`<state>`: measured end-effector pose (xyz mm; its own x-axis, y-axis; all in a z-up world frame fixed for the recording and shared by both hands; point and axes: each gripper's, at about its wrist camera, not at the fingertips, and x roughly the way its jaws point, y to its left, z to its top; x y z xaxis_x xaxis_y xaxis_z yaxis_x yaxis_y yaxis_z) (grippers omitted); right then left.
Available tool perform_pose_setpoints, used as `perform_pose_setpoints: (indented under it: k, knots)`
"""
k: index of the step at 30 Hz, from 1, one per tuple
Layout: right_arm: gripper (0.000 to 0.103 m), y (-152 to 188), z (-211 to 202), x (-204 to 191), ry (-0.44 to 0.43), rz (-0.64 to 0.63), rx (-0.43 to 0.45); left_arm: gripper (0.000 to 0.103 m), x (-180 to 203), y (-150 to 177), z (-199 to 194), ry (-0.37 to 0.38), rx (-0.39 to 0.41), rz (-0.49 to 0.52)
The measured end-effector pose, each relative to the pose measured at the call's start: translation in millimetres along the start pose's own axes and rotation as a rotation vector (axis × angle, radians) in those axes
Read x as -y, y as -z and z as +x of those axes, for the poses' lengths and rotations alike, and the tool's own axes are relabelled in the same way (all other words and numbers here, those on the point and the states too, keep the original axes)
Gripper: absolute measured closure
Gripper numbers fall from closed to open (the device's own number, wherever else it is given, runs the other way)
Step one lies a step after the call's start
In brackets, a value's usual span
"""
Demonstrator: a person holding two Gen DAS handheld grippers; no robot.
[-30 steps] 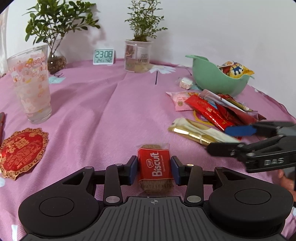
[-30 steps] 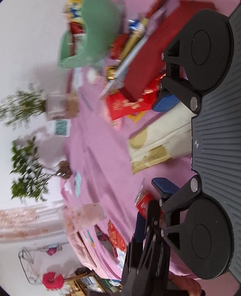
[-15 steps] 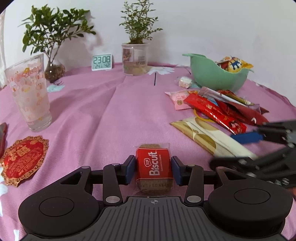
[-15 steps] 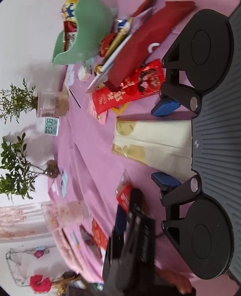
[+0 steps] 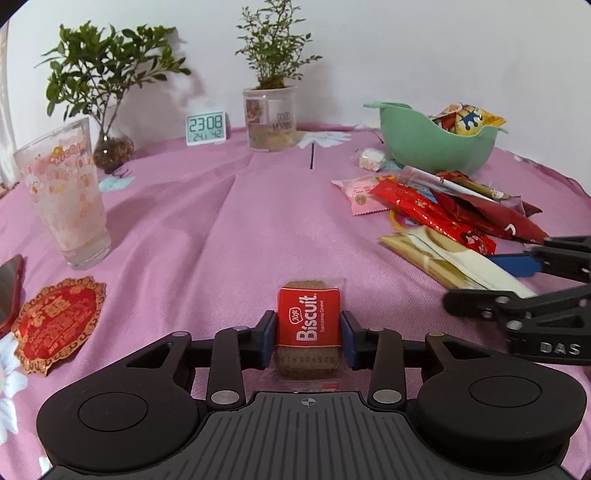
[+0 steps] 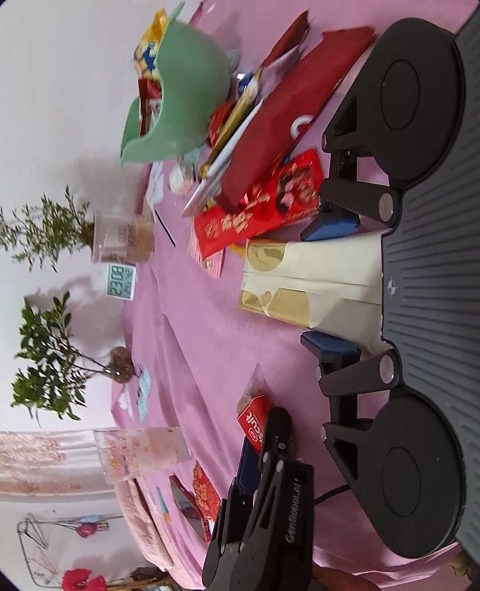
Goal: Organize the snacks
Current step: 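Carry both snacks to the green bowl and open right gripper over it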
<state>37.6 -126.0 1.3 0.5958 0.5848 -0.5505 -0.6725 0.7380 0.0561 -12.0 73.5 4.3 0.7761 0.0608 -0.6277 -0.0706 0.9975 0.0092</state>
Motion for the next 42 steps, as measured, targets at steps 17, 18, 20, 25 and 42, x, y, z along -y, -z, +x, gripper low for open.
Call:
perform_pose_setpoints:
  k: [17, 18, 20, 25, 42]
  knots:
    - [0.097, -14, -66, 58, -0.106, 0.245, 0.168, 0.002, 25, -62, -8, 0.114, 0.120, 0.014]
    - [0.097, -16, -67, 65, -0.115, 0.263, 0.170, 0.002, 27, -65, -7, 0.119, 0.125, 0.016]
    - [0.094, -19, -65, 71, -0.101, 0.256, 0.136, 0.002, 30, -71, -6, 0.120, 0.134, 0.018]
    - [0.029, -6, -63, 66, -0.157, 0.272, 0.023, 0.001, 33, -70, -4, 0.126, 0.129, 0.022]
    - [0.045, 6, -18, -21, -0.055, -0.014, -0.065, 0.001, -4, -51, -12, 0.087, 0.114, -0.055]
